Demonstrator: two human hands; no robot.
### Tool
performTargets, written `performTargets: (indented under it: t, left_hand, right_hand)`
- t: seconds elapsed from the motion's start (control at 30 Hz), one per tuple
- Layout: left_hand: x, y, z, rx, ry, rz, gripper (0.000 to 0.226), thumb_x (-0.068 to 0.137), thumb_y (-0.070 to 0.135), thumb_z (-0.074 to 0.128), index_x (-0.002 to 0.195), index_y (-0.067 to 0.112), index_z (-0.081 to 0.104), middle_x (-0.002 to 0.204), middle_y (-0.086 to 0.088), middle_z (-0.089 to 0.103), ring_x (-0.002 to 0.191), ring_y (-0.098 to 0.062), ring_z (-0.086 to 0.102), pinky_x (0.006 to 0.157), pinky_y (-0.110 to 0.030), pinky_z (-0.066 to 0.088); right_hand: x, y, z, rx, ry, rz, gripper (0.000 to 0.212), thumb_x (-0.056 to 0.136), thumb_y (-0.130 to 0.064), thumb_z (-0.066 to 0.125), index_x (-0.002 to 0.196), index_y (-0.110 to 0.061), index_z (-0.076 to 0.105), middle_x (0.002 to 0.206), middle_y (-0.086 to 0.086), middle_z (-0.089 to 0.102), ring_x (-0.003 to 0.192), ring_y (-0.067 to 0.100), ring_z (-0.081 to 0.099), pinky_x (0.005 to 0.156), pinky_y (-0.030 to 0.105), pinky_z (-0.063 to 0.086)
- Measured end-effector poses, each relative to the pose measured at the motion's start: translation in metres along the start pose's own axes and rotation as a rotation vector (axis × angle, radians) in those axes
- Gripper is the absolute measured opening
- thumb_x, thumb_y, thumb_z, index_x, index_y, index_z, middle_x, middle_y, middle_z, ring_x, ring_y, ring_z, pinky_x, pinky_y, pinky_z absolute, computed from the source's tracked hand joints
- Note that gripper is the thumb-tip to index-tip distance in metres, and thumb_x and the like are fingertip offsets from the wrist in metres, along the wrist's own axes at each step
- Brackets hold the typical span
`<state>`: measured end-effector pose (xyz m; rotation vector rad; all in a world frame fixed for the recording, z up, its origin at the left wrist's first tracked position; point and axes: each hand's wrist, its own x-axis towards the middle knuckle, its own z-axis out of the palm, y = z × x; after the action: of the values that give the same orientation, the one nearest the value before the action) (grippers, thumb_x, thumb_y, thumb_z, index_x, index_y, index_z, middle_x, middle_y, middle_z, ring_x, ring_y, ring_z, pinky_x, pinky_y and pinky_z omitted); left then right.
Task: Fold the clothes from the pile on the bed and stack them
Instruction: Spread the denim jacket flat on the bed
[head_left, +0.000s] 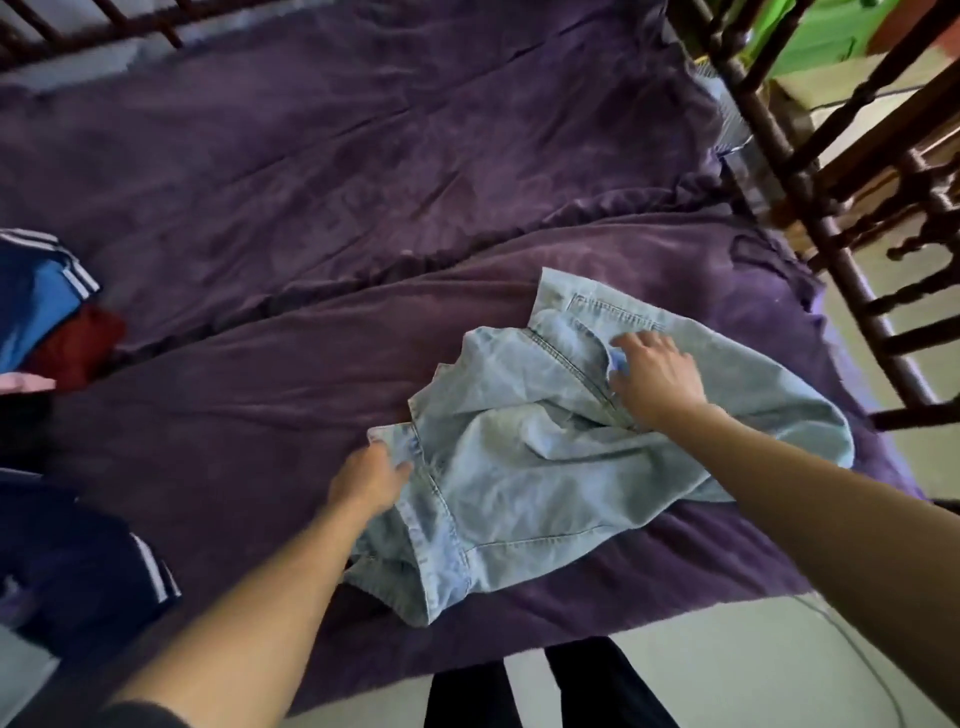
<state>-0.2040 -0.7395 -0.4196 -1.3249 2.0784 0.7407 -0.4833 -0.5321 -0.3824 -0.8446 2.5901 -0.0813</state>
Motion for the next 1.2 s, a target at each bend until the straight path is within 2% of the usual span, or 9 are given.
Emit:
performTargets:
  t: [0.1,0.17,0.33,0.53,0.8,0.87,1.0,1.1,1.2]
  left_hand:
    - [0.006,0.0,0.048,-0.262,-0.056,-0.192,0.064,0.083,0.048,0.064,0.131,0.01,0.045,0.131,-0.015,0.055,0.118,-0.033,0.054,0.095,-0.035,0.045]
    - [0.003,0.008,0.08,-0.385,-0.007,-0.262,0.063,0.08,0.038,0.071,0.13,0.011,0.044,0.125,-0.013,0.058,0.111,-0.031,0.058,0.087,-0.032,0.046]
    - [-0.009,0.007,0.091,-0.576,0.318,-0.339,0.03,0.079,0.008,0.063,0.108,0.018,0.064,0.106,-0.005,0.067,0.097,-0.027,0.063,0.079,-0.026,0.043]
    - [0.003,-0.026,-0.03,-0.756,0.614,-0.183,0.025,0.075,-0.003,0.059,0.092,0.011,0.071,0.089,-0.007,0.07,0.088,-0.024,0.066,0.081,-0.034,0.053]
    - [0.039,-0.032,-0.228,-0.848,0.872,0.008,0.025,0.076,0.0,0.063,0.095,0.013,0.073,0.084,0.003,0.061,0.078,-0.008,0.057,0.062,-0.002,0.038]
    - [0.05,-0.037,-0.254,-0.859,0.878,0.023,0.026,0.077,0.0,0.062,0.094,0.015,0.073,0.089,0.0,0.063,0.086,-0.012,0.06,0.065,-0.004,0.039]
    - [0.097,-0.06,-0.271,-0.898,0.773,0.033,0.034,0.08,-0.001,0.058,0.109,0.016,0.068,0.107,-0.004,0.065,0.098,-0.019,0.063,0.082,-0.025,0.052]
    - [0.134,-0.083,-0.247,-0.858,0.539,0.034,0.052,0.083,0.008,0.067,0.132,0.017,0.052,0.12,-0.004,0.058,0.105,-0.018,0.058,0.085,-0.026,0.049]
    - [0.156,-0.115,-0.195,-0.641,0.4,-0.035,0.059,0.083,0.018,0.069,0.137,0.014,0.047,0.134,-0.01,0.053,0.119,-0.026,0.053,0.1,-0.035,0.044]
  right_hand:
    - [0.043,-0.025,0.031,0.0,-0.067,-0.096,0.056,0.087,-0.03,0.057,0.139,-0.02,0.039,0.14,0.009,0.044,0.128,0.031,0.04,0.1,0.046,0.036]
    - [0.063,-0.034,0.053,0.004,-0.155,-0.052,0.067,0.083,-0.034,0.063,0.141,-0.02,0.032,0.139,0.01,0.043,0.126,0.033,0.041,0.098,0.048,0.036]
    - [0.055,-0.043,0.092,-0.044,-0.238,-0.104,0.032,0.089,-0.031,0.053,0.113,-0.012,0.046,0.105,0.02,0.064,0.096,0.038,0.059,0.078,0.04,0.045]
    - [0.065,-0.078,0.042,0.11,-0.072,-0.218,0.026,0.095,-0.038,0.047,0.112,-0.02,0.056,0.099,0.019,0.066,0.091,0.04,0.06,0.069,0.039,0.041]
    - [0.135,-0.165,-0.077,0.365,0.197,-0.09,0.041,0.087,-0.049,0.05,0.105,-0.012,0.052,0.104,0.021,0.063,0.096,0.042,0.057,0.073,0.042,0.041]
    - [0.146,-0.184,-0.091,0.447,0.209,-0.044,0.045,0.085,-0.051,0.052,0.111,-0.014,0.052,0.109,0.016,0.063,0.101,0.039,0.058,0.076,0.04,0.041]
    - [0.159,-0.21,-0.085,0.601,0.153,0.039,0.065,0.084,-0.049,0.059,0.139,-0.021,0.039,0.128,0.007,0.058,0.116,0.031,0.053,0.092,0.036,0.041]
    - [0.141,-0.215,-0.04,0.499,0.141,0.066,0.066,0.086,-0.047,0.062,0.141,-0.02,0.036,0.136,0.008,0.053,0.121,0.031,0.051,0.095,0.038,0.04]
    - [0.091,-0.208,0.027,0.345,0.096,0.055,0.068,0.087,-0.045,0.063,0.144,-0.022,0.033,0.145,0.009,0.041,0.128,0.033,0.043,0.098,0.044,0.04]
